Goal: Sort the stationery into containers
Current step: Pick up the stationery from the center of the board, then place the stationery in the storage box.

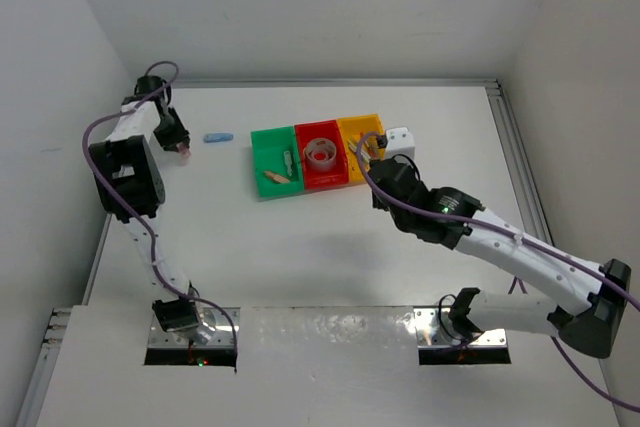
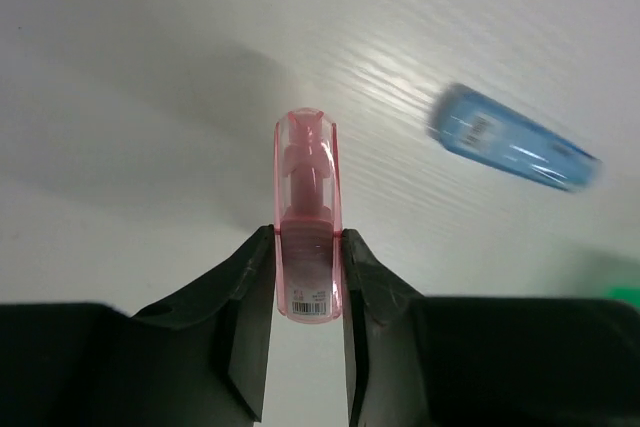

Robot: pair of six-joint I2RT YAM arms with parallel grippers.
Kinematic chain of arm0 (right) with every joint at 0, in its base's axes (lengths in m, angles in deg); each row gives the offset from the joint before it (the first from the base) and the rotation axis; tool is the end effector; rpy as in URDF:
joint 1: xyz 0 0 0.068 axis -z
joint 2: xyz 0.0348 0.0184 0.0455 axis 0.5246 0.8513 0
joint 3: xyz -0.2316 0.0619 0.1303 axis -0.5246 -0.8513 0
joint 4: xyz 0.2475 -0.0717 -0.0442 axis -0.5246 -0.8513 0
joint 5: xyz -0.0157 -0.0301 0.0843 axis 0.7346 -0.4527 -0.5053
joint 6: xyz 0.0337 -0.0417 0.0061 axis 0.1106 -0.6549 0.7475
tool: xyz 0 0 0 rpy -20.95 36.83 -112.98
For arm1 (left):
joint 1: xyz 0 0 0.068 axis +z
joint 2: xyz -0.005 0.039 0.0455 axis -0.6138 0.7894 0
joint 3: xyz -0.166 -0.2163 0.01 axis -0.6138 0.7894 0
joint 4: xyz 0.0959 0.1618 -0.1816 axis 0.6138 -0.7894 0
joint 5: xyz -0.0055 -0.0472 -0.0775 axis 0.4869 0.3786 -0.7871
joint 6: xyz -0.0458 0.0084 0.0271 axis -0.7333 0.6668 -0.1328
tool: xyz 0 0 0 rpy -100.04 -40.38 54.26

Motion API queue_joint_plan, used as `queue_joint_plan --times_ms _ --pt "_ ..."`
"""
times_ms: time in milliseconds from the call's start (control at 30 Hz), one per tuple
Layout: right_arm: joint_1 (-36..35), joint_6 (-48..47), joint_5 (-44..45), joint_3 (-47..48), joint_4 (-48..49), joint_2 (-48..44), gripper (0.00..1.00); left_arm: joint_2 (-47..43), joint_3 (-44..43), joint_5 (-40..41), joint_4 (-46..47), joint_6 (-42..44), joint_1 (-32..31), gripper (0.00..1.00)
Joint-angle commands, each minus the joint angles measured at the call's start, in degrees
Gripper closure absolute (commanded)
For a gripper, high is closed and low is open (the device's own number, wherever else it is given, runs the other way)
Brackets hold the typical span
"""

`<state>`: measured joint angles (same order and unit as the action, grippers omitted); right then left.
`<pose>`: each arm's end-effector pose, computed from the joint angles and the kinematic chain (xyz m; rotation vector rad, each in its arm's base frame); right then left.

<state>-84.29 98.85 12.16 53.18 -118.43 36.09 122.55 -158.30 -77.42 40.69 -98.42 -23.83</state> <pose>0.1624 0.1734 0.3180 -0.0034 2.0870 0.0445 0.4501 0.1126 0.1857 -0.6077 2.6449 0.0148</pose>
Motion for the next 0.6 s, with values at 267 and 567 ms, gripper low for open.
queue_joint_plan --times_ms 267,567 --pt "-0.5 5.1 1.3 -4.7 1.6 -5.9 0.61 -26.3 14.2 -0.7 6.3 -1.5 -26.6 1.00" --pt "-0.6 6.6 2.5 -6.8 2.0 -10.2 0.62 -20.2 15.5 4.0 8.4 -4.1 -33.1 1.00"
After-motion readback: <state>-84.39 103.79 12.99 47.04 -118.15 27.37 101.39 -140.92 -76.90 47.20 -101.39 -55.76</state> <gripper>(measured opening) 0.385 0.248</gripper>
